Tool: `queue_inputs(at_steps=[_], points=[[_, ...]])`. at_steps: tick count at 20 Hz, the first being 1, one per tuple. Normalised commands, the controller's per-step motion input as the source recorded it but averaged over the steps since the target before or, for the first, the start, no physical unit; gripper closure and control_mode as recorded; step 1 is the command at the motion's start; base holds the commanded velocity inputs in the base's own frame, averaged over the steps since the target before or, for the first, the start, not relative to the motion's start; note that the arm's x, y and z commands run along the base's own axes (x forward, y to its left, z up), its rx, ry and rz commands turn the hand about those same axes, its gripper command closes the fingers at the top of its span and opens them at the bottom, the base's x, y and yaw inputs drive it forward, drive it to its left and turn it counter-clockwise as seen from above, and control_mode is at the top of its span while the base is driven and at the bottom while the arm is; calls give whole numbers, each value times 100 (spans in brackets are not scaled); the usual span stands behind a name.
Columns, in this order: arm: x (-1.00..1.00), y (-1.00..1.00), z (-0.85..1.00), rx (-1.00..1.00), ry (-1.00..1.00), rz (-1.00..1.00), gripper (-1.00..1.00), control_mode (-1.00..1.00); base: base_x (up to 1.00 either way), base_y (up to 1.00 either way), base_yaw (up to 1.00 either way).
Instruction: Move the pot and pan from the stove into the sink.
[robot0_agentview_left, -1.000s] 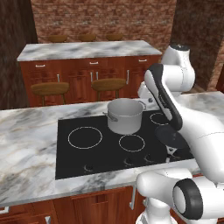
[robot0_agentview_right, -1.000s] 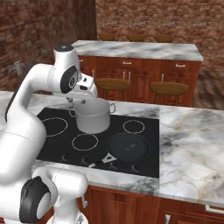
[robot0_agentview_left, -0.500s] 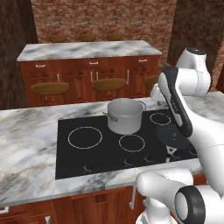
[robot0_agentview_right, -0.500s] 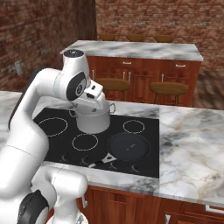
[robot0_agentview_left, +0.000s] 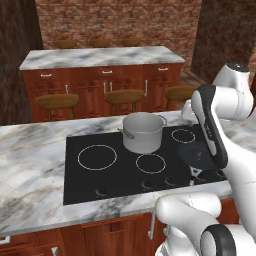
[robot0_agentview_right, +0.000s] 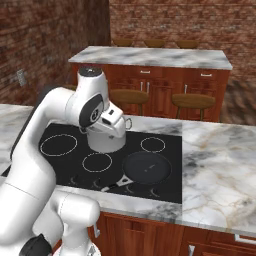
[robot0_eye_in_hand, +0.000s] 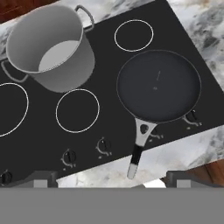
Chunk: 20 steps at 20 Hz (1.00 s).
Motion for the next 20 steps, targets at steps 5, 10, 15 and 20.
queue_inputs(at_steps=[5, 10, 15, 20], points=[[-4, -2, -16, 0, 0, -3, -100, -100, 0, 0, 0], [-13, -4, -46, 0, 1, -9, -100, -100, 0, 0, 0], [-11, -7, -53, 3, 1, -10, -100, -100, 0, 0, 0], [-11, -5, -55, 5, 0, -10, -100, -100, 0, 0, 0]])
